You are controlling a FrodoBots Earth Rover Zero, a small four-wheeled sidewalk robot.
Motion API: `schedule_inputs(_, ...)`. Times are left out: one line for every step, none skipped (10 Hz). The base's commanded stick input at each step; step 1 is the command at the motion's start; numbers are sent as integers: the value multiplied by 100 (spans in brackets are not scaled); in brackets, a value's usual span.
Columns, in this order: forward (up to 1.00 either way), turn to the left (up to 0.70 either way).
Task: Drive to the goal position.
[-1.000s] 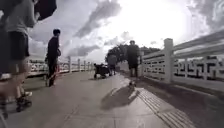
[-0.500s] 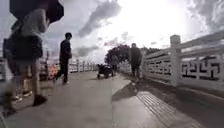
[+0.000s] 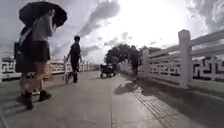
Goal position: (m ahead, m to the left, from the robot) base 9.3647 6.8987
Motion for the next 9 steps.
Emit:
schedule_inputs(70,0)
schedule_inputs(70,0)
schedule_inputs(70,0)
schedule_inputs(70,0)
schedule_inputs(70,0)
schedule_inputs(70,0)
schedule_inputs(70,0)
schedule_inputs(70,0)
schedule_inputs(70,0)
